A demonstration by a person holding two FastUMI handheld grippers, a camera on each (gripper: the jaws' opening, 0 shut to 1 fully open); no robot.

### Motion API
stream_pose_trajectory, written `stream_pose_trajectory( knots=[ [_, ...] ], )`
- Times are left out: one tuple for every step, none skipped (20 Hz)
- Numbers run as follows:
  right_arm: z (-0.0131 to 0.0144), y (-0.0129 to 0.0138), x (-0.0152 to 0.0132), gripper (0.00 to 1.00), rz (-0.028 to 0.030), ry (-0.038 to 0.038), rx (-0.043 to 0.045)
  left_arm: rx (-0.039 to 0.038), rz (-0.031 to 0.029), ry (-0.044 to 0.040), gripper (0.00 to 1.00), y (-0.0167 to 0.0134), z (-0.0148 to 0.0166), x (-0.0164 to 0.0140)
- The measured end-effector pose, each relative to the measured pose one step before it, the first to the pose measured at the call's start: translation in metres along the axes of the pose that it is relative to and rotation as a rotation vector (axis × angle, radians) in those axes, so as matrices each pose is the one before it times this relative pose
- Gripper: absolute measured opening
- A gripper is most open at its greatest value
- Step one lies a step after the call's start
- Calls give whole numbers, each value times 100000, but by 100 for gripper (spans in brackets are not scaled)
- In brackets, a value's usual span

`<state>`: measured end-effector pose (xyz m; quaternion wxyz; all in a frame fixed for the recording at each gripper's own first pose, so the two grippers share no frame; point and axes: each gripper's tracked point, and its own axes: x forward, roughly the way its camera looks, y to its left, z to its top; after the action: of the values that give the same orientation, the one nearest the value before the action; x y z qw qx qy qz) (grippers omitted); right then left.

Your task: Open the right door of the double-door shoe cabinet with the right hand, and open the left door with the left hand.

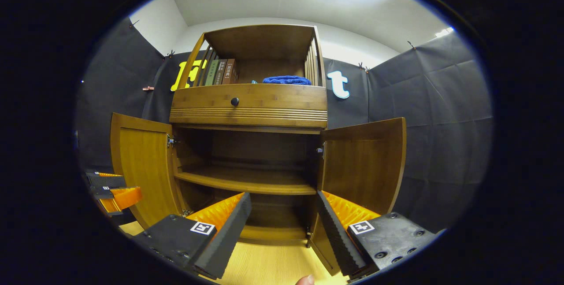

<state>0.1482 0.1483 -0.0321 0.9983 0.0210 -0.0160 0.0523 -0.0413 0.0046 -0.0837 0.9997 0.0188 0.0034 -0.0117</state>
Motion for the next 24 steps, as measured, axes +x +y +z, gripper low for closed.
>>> stream_pose_trajectory(
  knots=[
    [30, 45, 39, 94, -19, -111, 224, -107, -95, 85, 99, -39, 29, 21],
    [32, 55, -14, 94, -19, -88, 91, -58, -80, -5, 98, 5, -16, 8],
    [-32, 97, 15, 94, 115, 0, -76, 9, 5, -54, 98, 6, 80, 33],
    [-8, 91, 97, 95, 14, 18, -151, -51, -34, 25, 98, 60, -24, 52],
    [1, 18, 27, 95, 74, 55, -111, -23, -21, -74, 98, 14, 60, 46],
    [5, -63, -86, 95, 37, -127, 7, -73, -21, 28, 98, 8, -46, 29],
    [42, 31, 55, 95, 12, 21, 32, -136, -22, 59, 98, -6, 14, 21],
    [-4, 6, -3, 95, -54, -74, 36, -227, -47, 115, 98, -74, -99, 20],
    [-2, -84, 69, 95, -37, -23, 27, -220, -13, 133, 98, -53, 4, -42],
    [-8, 13, -55, 95, 0, 39, 5, -157, 77, 145, 98, 45, -56, 4],
    [-10, -4, 43, 95, -60, 92, 2, -99, -37, -9, 98, -79, -12, -74],
    [-10, -63, -15, 95, -47, 70, 62, 19, 16, 84, 98, -48, -51, 25],
    [-35, -73, -46, 95, -26, 48, 118, 84, -46, -46, 98, 5, 36, 38],
    [-19, -23, -84, 95, -12, 52, 52, 135, 72, -15, 98, 26, 3, -27],
    [-38, 100, 29, 95, 41, 33, -100, 157, 43, 80, 98, 2, 53, -27],
    [-52, -16, 17, 95, -4, 131, -139, 119, 21, 91, 98, -2, -139, 15],
    [13, -2, -10, 95, 106, 79, 1, 31, -101, 24, 98, -53, 11, -5],
    [-53, 13, -55, 95, 81, 11, 102, 23, -13, 161, 98, 17, -48, 13],
    [31, 90, 44, 95, 120, -29, 55, -17, -62, 140, 98, -56, -9, -82],
    [-22, -33, -90, 95, 60, 11, -110, -52, 58, 132, 98, -22, -79, -20],
    [24, 21, -76, 95, 6, -80, -139, -90, -90, 81, 98, -6, 6, -58],
    [-43, -8, 26, 95, -21, -83, -85, -14, -4, 121, 98, -17, -84, -21],
    [23, 3, 7, 95, -71, -16, -67, 81, -134, 69, 98, -55, 42, -12],
    [-44, 0, -16, 95, -63, -32, -29, 215, 10, -25, 98, 18, 5, 16]
  ],
)
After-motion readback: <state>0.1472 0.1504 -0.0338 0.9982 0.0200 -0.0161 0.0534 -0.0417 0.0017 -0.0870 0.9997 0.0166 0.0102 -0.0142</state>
